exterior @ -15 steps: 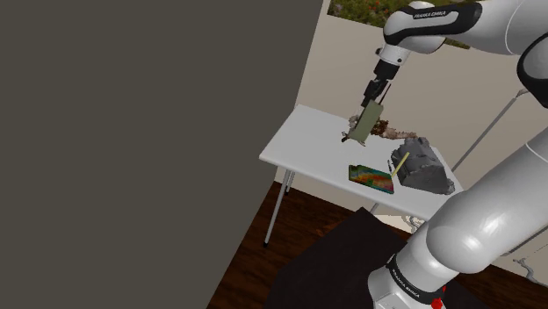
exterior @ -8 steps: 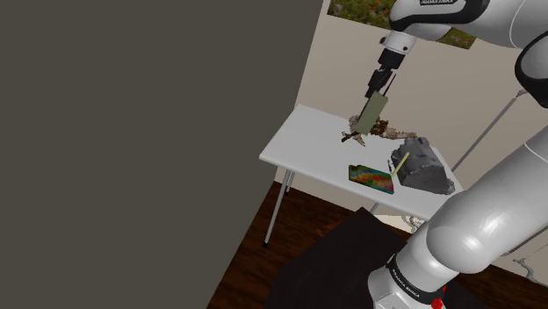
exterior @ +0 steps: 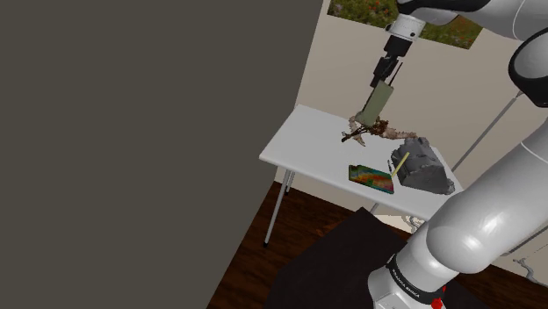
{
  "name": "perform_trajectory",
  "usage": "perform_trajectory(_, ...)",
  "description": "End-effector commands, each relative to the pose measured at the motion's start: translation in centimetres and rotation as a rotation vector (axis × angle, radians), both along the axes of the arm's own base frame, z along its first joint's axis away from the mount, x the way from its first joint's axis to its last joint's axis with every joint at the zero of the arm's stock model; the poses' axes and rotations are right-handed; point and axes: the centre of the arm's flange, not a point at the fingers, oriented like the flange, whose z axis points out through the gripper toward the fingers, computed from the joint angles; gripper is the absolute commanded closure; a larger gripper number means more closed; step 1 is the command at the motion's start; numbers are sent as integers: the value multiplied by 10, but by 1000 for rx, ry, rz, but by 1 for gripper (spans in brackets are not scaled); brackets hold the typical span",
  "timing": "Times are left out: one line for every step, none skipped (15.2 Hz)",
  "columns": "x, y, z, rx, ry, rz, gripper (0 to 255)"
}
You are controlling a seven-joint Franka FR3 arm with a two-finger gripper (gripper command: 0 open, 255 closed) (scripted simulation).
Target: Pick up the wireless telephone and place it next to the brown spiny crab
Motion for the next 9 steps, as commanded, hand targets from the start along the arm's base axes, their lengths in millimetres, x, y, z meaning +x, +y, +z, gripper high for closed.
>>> perform_trajectory(0, 0, 11, 0, 0, 0, 255)
perform_trajectory(0, 0, 16, 0, 0, 0, 255)
perform_trajectory(0, 0, 21, 0, 0, 0, 255)
perform_trajectory(0, 0, 27, 0, 0, 0, 255)
perform_trajectory(0, 0, 32, 0, 0, 0, 255)
perform_trajectory(0, 0, 37, 0, 0, 0, 255)
perform_trajectory(0, 0, 43, 0, 0, 0, 255)
perform_trajectory(0, 0, 47, 0, 0, 0, 255)
perform_trajectory(-2, -12, 41, 0, 0, 0, 255)
